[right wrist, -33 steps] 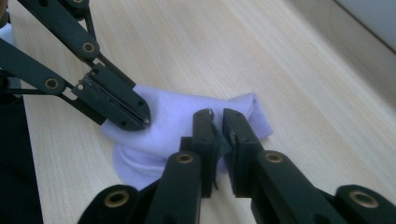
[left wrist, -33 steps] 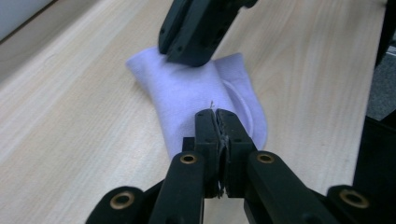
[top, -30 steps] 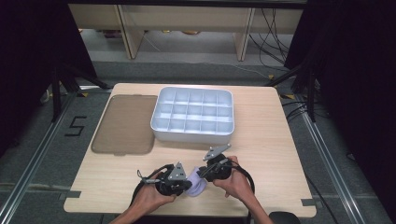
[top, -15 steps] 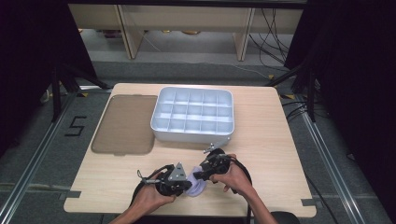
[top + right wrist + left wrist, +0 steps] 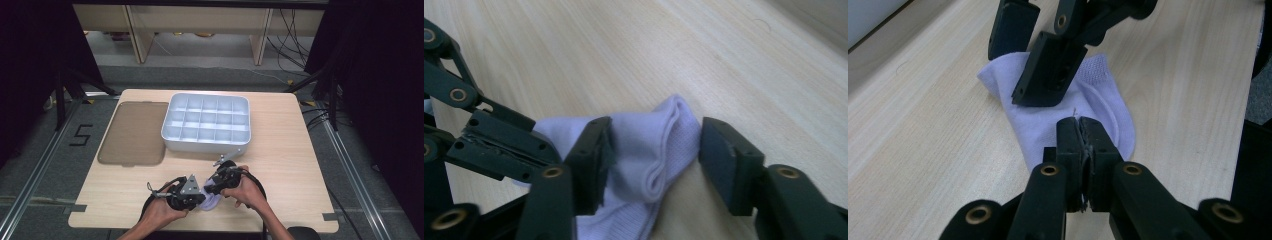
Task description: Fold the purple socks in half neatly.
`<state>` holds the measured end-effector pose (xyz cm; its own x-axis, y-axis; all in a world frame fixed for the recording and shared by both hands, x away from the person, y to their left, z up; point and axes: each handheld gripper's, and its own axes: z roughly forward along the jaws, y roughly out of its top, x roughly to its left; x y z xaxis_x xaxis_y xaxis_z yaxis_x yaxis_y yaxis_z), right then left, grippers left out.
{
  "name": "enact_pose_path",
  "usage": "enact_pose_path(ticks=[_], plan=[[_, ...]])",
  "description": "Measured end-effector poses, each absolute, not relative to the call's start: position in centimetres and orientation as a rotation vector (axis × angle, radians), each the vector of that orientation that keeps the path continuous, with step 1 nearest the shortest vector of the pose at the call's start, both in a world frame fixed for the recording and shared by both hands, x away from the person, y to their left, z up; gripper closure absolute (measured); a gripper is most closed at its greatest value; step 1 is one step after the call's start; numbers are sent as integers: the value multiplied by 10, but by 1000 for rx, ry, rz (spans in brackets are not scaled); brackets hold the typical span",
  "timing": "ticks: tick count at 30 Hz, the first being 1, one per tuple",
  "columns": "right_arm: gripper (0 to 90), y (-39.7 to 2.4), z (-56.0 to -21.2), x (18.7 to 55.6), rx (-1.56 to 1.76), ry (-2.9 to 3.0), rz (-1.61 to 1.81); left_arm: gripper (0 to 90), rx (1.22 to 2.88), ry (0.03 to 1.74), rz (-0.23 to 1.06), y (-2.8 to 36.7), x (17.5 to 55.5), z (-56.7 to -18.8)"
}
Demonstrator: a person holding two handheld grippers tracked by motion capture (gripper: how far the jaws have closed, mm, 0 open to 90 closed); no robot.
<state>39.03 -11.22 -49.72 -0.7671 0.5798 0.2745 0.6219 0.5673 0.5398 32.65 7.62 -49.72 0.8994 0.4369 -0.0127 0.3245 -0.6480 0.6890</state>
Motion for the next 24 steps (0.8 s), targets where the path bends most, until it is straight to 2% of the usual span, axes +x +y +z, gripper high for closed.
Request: enact_pose_path(ticks=[2, 6, 11, 14, 19, 24], plan=[[568, -111, -498, 388, -1050, -2716, -983, 841, 2327, 529, 201, 78, 328, -495], [643, -112, -500, 387, -1048, -2680, -1014, 715, 2273, 577, 157, 85, 323, -490], [669, -111, -499, 384, -1031, -2709, -1025, 502, 2192, 605, 204, 113, 310, -480], [675, -112, -500, 384, -1004, -2703, -1048, 422, 2190, 660, 243, 137, 308, -479], [682, -112, -500, 383, -997, -2723, -1060, 357, 2181, 760, 227, 160, 307, -489], [685, -113, -500, 382, -982, -2728, -1075, 341, 2214, 760, 241, 169, 311, -491]])
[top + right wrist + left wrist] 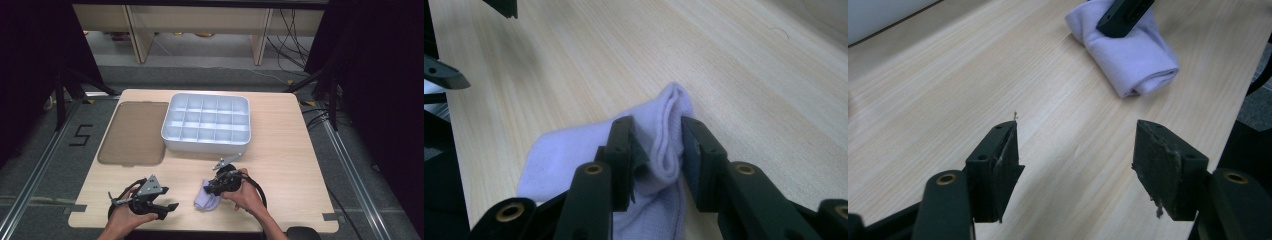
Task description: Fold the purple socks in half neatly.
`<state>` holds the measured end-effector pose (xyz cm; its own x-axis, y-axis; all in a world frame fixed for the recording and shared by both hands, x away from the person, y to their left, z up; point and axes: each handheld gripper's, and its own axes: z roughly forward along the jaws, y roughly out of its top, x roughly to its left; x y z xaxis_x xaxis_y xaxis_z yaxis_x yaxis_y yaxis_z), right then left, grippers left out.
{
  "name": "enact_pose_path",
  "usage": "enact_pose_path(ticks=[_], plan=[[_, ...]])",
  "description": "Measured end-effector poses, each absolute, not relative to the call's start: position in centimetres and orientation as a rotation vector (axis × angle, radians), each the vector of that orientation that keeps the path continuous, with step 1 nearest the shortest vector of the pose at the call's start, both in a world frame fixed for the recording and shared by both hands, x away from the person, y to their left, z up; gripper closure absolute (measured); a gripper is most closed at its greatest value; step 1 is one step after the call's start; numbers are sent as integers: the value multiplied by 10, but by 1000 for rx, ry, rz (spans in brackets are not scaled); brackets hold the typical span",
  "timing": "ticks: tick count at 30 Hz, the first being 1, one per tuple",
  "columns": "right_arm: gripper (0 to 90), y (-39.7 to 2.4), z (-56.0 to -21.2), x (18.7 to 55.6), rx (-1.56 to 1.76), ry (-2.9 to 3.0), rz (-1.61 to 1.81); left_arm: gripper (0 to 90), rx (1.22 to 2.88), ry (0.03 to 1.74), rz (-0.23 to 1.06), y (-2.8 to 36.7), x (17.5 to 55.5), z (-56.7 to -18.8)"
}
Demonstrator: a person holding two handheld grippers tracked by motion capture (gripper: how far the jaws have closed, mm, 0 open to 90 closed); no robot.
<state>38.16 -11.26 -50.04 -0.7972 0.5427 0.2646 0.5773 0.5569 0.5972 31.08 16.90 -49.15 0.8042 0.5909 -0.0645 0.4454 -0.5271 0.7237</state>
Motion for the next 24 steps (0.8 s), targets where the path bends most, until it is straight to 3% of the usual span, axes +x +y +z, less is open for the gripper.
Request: enact_pose_path(ticks=[24], plan=[[719, -111, -490, 372, -949, -2775, -1131, 289, 2227, 851, 270, 184, 322, -504]])
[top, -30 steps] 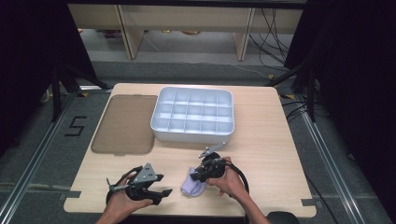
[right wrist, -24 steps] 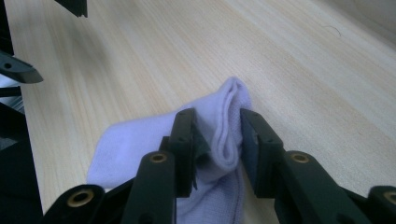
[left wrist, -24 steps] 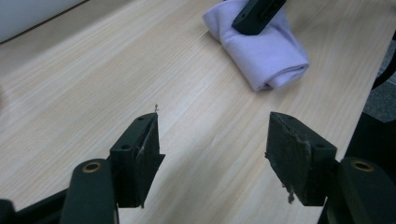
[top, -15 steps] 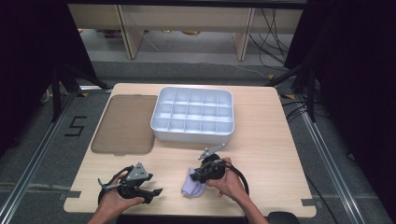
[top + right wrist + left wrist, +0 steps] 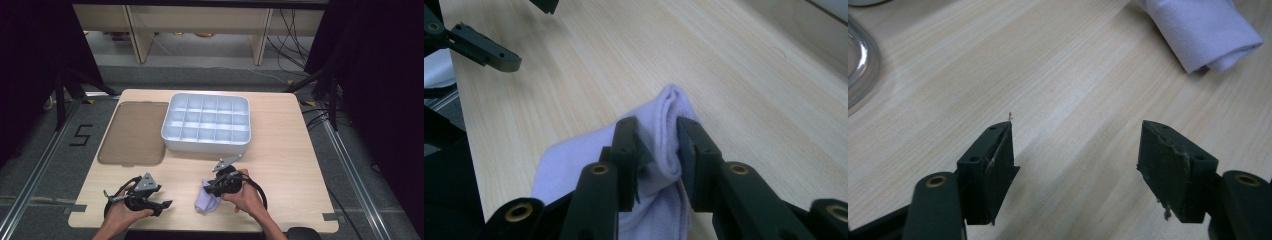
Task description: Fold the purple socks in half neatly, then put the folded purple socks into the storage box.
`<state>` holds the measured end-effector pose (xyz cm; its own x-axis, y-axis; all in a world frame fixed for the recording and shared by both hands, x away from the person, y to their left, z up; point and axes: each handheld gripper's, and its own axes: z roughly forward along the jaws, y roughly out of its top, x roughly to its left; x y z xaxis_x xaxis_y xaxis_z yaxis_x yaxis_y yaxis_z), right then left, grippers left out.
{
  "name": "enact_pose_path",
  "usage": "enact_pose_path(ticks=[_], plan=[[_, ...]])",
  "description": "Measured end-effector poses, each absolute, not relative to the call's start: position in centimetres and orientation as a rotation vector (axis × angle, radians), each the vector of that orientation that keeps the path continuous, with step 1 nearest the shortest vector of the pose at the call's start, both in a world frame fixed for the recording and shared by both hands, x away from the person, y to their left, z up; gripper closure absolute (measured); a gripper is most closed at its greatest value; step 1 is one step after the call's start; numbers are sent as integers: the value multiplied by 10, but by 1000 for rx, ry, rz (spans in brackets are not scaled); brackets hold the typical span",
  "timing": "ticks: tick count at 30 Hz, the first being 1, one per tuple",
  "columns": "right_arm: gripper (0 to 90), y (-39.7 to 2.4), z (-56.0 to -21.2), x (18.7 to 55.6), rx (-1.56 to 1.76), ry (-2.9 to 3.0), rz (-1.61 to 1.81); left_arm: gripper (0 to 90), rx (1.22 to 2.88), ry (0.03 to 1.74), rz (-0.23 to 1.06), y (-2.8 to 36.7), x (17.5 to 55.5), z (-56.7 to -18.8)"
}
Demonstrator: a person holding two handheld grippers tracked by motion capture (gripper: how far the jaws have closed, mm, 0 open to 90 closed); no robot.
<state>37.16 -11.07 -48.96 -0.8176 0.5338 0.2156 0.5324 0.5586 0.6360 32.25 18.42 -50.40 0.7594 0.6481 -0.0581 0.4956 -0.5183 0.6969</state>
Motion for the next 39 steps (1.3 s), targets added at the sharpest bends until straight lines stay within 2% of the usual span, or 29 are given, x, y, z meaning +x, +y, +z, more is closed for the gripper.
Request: enact_pose_path(ticks=[15, 39], plan=[[723, -116, -472, 371, 927, 2744, 1139, 254, 2239, 867, 284, 185, 322, -507], [723, -118, -443, 380, 921, 2681, 1128, 250, 2240, 867, 277, 187, 321, -507]])
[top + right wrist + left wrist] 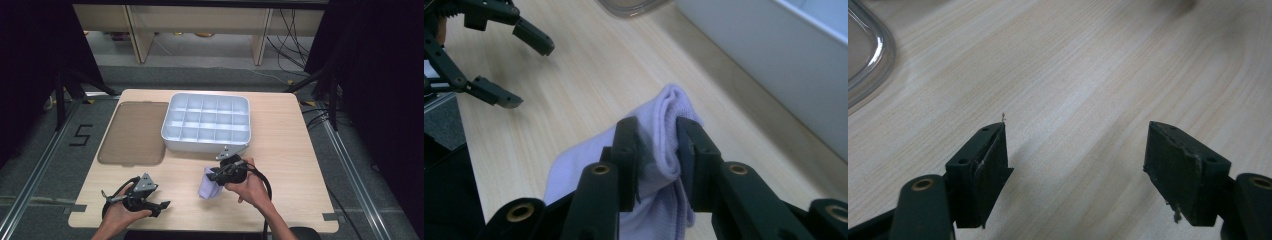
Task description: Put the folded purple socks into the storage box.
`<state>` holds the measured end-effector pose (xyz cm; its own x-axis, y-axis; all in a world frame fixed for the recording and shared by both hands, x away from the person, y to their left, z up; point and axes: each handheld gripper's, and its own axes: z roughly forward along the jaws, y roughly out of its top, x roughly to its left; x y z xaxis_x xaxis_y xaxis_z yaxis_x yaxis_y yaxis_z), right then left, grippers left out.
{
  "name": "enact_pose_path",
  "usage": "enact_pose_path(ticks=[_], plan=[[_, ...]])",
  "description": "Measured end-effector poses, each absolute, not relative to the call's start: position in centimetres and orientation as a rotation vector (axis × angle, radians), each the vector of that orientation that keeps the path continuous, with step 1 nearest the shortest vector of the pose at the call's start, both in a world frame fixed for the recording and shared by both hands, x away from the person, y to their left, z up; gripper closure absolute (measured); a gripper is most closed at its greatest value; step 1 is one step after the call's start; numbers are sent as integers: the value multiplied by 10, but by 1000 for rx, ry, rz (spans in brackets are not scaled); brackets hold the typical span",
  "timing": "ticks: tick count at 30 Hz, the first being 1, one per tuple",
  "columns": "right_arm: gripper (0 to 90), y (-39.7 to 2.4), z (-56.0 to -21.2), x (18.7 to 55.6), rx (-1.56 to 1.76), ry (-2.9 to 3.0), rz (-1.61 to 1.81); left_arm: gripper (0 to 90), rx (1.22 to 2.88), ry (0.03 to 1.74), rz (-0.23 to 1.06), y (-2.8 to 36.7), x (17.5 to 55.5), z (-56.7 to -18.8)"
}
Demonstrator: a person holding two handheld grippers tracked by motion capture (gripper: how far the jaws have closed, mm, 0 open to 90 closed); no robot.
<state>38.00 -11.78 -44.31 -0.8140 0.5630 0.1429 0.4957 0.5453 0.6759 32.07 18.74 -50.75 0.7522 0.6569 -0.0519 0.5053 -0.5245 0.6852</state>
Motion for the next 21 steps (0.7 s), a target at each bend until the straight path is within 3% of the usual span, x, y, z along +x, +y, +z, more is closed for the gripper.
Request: enact_pose_path(ticks=[21], plan=[[722, -137, -413, 405, 942, 2642, 1021, 245, 2249, 854, 282, 188, 323, -507]])
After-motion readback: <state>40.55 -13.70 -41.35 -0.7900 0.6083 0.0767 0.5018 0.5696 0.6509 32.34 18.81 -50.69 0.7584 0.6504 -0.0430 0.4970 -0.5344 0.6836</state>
